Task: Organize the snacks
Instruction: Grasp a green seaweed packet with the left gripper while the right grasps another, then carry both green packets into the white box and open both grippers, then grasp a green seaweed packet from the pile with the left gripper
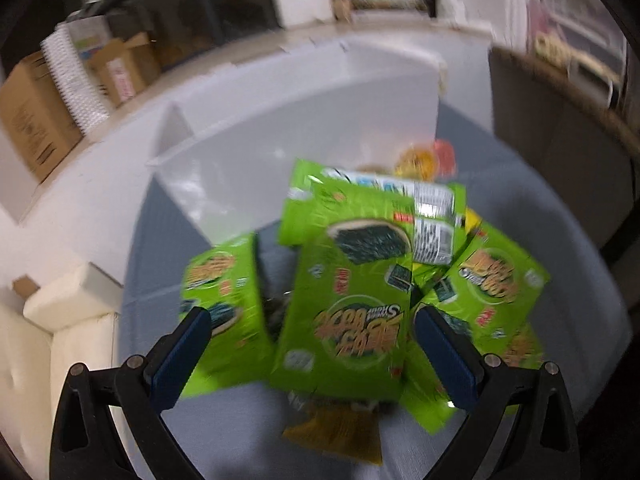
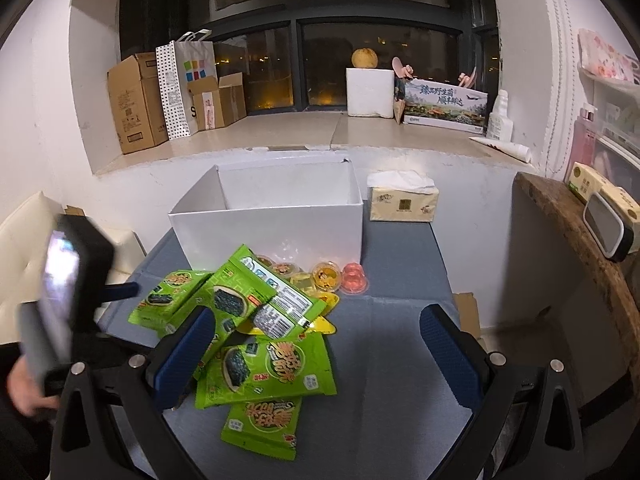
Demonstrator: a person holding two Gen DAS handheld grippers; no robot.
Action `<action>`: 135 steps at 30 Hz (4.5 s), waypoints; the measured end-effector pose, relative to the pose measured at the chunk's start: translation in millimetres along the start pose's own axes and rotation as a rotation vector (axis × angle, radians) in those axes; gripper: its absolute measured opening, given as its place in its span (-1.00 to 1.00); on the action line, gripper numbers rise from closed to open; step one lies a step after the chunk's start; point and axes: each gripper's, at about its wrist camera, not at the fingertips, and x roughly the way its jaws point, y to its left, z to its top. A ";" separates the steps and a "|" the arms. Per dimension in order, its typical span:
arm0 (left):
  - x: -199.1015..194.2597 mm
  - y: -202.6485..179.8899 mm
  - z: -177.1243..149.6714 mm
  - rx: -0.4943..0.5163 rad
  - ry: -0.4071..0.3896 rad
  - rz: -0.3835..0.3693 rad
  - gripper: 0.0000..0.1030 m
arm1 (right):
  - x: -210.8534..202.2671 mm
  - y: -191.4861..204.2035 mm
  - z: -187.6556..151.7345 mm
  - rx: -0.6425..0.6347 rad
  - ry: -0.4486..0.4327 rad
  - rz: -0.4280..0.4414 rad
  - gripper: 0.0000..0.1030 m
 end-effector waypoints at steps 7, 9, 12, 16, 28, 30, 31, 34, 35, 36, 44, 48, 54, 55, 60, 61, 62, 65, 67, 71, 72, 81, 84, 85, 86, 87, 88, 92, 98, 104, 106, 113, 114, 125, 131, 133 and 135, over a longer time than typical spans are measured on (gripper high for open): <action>41.3 -6.1 13.9 0.022 0.054 -0.047 0.89 | 5.0 -23.3 -9.0 0.051 0.033 -0.039 1.00; 43.9 -3.1 12.9 -0.002 0.059 -0.081 0.40 | 6.6 -28.9 -10.7 0.064 0.038 -0.044 1.00; 44.5 4.0 13.1 -0.028 0.062 -0.115 0.37 | 11.1 -33.6 -12.8 0.074 0.054 -0.034 1.00; 35.5 10.5 10.8 -0.056 0.036 -0.140 0.36 | 17.8 -32.4 -15.1 0.072 0.068 -0.020 1.00; -78.3 56.6 -21.8 -0.268 -0.228 -0.177 0.37 | 73.8 1.0 -4.0 -0.173 0.090 0.077 1.00; -93.8 65.8 -29.6 -0.294 -0.263 -0.168 0.37 | 95.7 15.8 1.0 -0.242 0.115 0.131 1.00; -100.7 71.0 -33.5 -0.306 -0.275 -0.168 0.37 | 107.3 25.3 2.0 -0.287 0.129 0.141 1.00; -117.5 85.6 -46.2 -0.329 -0.297 -0.155 0.37 | 142.4 52.1 2.1 -0.431 0.156 0.147 1.00; -120.8 90.6 -50.8 -0.338 -0.298 -0.151 0.37 | 154.2 57.6 2.2 -0.457 0.173 0.159 1.00; -120.7 93.2 -55.2 -0.345 -0.300 -0.146 0.37 | 168.3 63.2 2.6 -0.483 0.200 0.160 1.00; -116.1 108.8 -65.7 -0.389 -0.296 -0.135 0.37 | 220.1 76.1 -9.2 -0.577 0.310 0.113 0.97; -114.0 108.2 -66.5 -0.386 -0.295 -0.138 0.37 | 208.3 68.8 -2.2 -0.521 0.290 0.135 0.46; -112.4 101.5 -61.2 -0.368 -0.302 -0.157 0.37 | 165.7 46.3 7.5 -0.387 0.225 0.200 0.38; -112.4 99.8 -59.7 -0.363 -0.304 -0.160 0.38 | 156.7 38.0 7.9 -0.351 0.213 0.219 0.38; -103.2 89.7 -47.7 -0.344 -0.292 -0.186 0.38 | 123.4 19.3 11.1 -0.209 0.166 0.239 0.38; -101.1 87.7 -44.1 -0.341 -0.292 -0.192 0.38 | 119.8 17.7 13.4 -0.173 0.161 0.241 0.38; -98.1 85.6 -38.3 -0.337 -0.296 -0.198 0.38 | 116.0 12.8 14.3 -0.135 0.156 0.246 0.38; -87.9 84.5 -19.3 -0.335 -0.299 -0.213 0.38 | 112.9 5.6 24.0 -0.076 0.136 0.231 0.38; -79.6 87.4 -1.2 -0.341 -0.300 -0.215 0.38 | 115.6 4.5 37.6 -0.046 0.120 0.222 0.38; -58.0 101.0 45.5 -0.358 -0.315 -0.216 0.38 | 130.6 0.2 81.4 0.014 0.105 0.223 0.38; -50.1 107.1 60.5 -0.371 -0.317 -0.224 0.38 | 133.2 -0.8 91.9 0.017 0.100 0.215 0.38; 17.0 146.9 153.9 -0.418 -0.244 -0.137 0.47 | 220.2 5.0 175.8 0.052 0.162 0.192 0.40; 32.7 151.4 162.0 -0.423 -0.221 -0.145 1.00 | 242.9 5.7 181.5 0.041 0.181 0.159 0.73; 36.4 150.6 163.6 -0.408 -0.207 -0.125 1.00 | 246.8 4.7 181.4 0.033 0.179 0.130 0.91; 38.3 150.4 163.3 -0.400 -0.203 -0.103 1.00 | 248.9 3.7 180.9 0.026 0.174 0.089 0.98; 39.4 150.8 162.8 -0.390 -0.204 -0.092 1.00 | 248.8 1.6 179.5 0.021 0.162 0.057 1.00; 39.7 151.4 161.0 -0.386 -0.210 -0.100 1.00 | 248.1 0.5 178.2 0.016 0.153 0.059 1.00; 35.6 155.5 152.2 -0.374 -0.214 -0.107 1.00 | 236.9 -6.1 174.1 0.015 0.136 0.085 1.00; 3.6 153.3 128.8 -0.318 -0.270 -0.135 1.00 | 174.6 -8.2 166.4 0.006 0.021 0.140 1.00; -36.2 135.7 70.7 -0.259 -0.269 -0.087 1.00 | 113.8 3.7 128.0 -0.063 -0.016 0.217 1.00; -43.5 130.5 49.5 -0.248 -0.251 -0.089 1.00 | 97.0 10.7 105.7 -0.082 -0.018 0.227 1.00; -40.3 118.1 -37.5 -0.370 -0.104 -0.083 1.00 | 64.2 18.7 28.6 0.008 0.001 0.239 1.00; -36.9 116.4 -42.7 -0.376 -0.085 -0.079 1.00 | 62.2 17.8 18.3 0.034 0.011 0.237 1.00; 40.9 110.9 -17.8 -0.394 0.100 -0.019 1.00 | 37.1 1.7 -7.2 0.088 0.001 0.212 1.00; 71.1 112.2 -12.8 -0.399 0.150 0.014 0.95 | 34.9 -8.9 -14.4 0.111 0.014 0.199 1.00; 70.5 113.3 -13.7 -0.422 0.136 -0.045 0.54 | 35.4 -11.5 -17.1 0.116 0.017 0.197 1.00; 65.8 114.4 -13.5 -0.430 0.124 -0.055 0.39 | 36.2 -13.9 -19.8 0.127 0.024 0.196 1.00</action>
